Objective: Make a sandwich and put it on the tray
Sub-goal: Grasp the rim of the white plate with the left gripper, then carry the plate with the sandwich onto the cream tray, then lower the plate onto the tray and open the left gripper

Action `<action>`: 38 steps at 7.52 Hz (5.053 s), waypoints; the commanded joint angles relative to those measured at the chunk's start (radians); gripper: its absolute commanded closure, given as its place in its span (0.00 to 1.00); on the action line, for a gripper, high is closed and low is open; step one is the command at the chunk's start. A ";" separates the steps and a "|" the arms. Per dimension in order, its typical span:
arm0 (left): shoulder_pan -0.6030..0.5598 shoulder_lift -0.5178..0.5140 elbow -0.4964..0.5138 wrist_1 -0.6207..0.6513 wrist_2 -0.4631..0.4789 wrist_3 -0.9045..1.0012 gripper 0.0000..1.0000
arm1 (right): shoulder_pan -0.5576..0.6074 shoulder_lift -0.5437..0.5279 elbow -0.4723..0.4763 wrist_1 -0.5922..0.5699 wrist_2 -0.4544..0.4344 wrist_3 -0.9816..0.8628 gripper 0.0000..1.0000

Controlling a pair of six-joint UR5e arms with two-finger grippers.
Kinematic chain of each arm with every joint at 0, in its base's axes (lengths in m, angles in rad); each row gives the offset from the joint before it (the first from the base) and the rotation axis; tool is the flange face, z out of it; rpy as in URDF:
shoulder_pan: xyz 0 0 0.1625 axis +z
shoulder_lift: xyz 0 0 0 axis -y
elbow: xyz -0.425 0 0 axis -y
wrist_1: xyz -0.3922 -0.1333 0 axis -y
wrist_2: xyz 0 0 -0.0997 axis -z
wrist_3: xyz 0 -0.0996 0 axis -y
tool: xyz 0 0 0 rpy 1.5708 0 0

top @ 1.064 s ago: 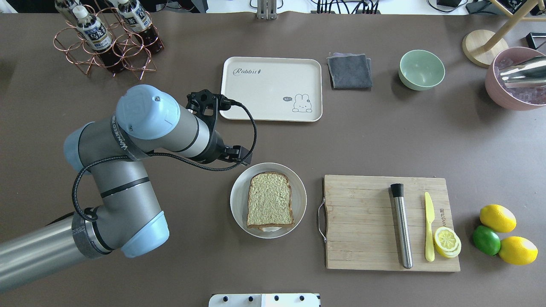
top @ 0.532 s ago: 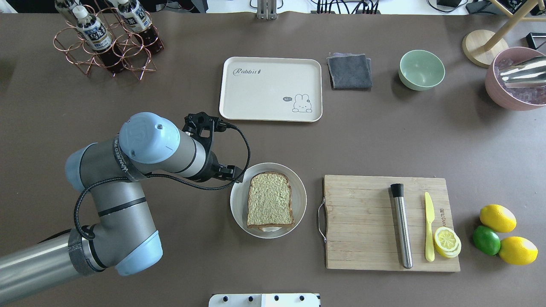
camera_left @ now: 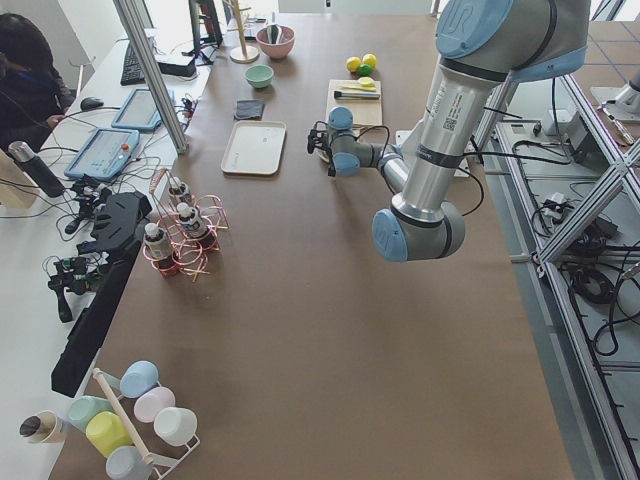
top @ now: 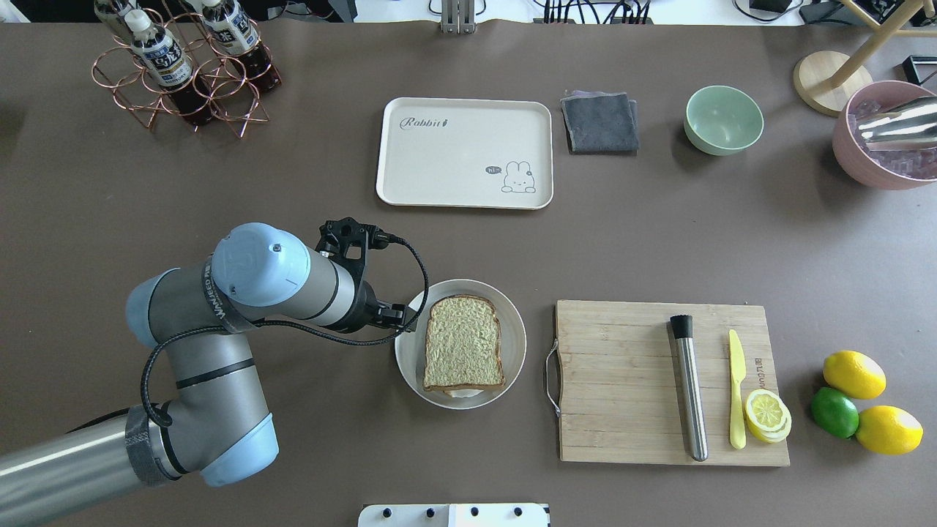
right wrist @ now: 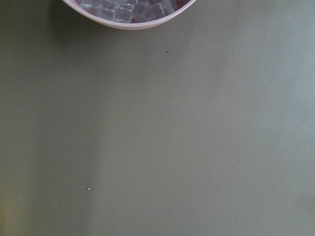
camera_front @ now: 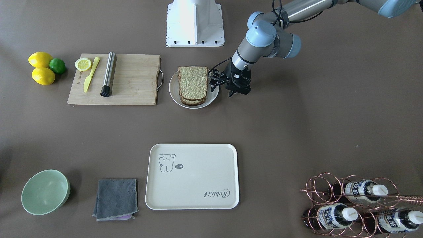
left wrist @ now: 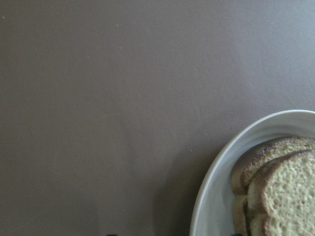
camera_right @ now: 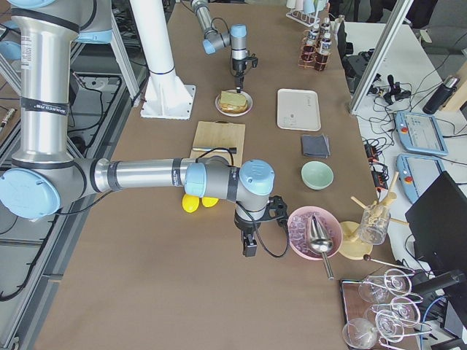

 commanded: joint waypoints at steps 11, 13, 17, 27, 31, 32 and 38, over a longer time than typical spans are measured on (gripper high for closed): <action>0.008 0.000 0.011 -0.067 -0.009 -0.052 0.53 | -0.001 0.004 -0.002 0.001 -0.003 0.003 0.00; 0.010 -0.003 0.011 -0.067 -0.009 -0.053 0.75 | -0.001 0.004 -0.002 0.000 -0.003 0.003 0.00; 0.014 -0.006 0.008 -0.067 -0.008 -0.047 1.00 | -0.001 0.002 -0.005 0.001 -0.003 0.003 0.00; -0.291 -0.274 0.294 -0.063 -0.164 -0.015 1.00 | -0.001 0.002 -0.022 0.005 -0.003 0.008 0.00; -0.332 -0.454 0.572 -0.078 -0.167 0.023 1.00 | -0.001 0.015 -0.031 0.005 -0.003 0.009 0.00; -0.343 -0.495 0.667 -0.118 -0.163 0.031 1.00 | -0.001 0.021 -0.045 0.006 -0.003 0.008 0.00; -0.340 -0.538 0.809 -0.196 -0.149 0.079 1.00 | -0.003 0.028 -0.044 0.006 -0.002 0.008 0.00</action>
